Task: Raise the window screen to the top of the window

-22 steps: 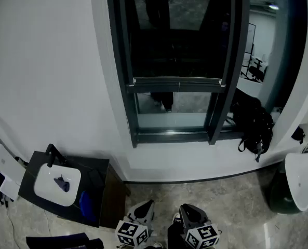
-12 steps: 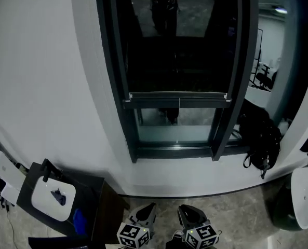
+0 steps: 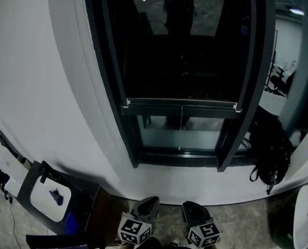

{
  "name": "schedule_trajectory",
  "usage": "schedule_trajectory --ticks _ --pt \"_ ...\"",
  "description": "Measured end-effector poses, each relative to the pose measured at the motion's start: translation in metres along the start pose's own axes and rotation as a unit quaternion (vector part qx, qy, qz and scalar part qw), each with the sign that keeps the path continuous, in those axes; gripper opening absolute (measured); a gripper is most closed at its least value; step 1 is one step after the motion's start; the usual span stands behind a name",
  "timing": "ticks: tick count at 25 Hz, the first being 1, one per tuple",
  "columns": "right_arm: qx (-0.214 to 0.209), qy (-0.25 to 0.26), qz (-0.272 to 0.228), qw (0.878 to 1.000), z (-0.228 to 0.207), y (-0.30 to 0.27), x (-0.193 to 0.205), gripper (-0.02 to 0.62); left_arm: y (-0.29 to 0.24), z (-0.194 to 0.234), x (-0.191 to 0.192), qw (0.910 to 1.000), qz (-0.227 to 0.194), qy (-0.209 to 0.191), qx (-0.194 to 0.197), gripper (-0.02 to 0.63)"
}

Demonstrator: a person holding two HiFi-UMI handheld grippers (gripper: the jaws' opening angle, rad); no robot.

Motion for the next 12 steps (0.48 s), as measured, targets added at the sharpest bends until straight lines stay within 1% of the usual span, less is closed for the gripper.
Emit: schedule_trajectory --ticks 3,5,9,12 --pt "-0.004 -0.010 -0.002 1.000 -0.017 -0.009 0.001 0.029 -0.017 0.006 -0.006 0.9997 0.004 -0.019 -0.013 0.002" --pt "-0.003 -0.017 0.002 1.000 -0.027 -0.018 0.003 0.029 -0.029 0.013 -0.008 0.9995 0.004 -0.024 -0.019 0.002" --pt "-0.006 -0.023 0.000 1.000 -0.040 -0.040 -0.005 0.029 -0.053 0.029 -0.015 0.9995 0.024 -0.019 -0.012 0.002" --pt "-0.003 -0.027 0.006 1.000 -0.055 -0.061 -0.014 0.029 -0.084 0.045 -0.022 0.9997 0.020 -0.008 -0.007 0.002"
Point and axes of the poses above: the fingertips, and each gripper's own axes: y backward along the fingers, z to its left, x out of its underside, the point moved 4 cm from there along y, backward along the fingers, and after that the axes turned 10 degrees about -x, right-handed, at the moved point
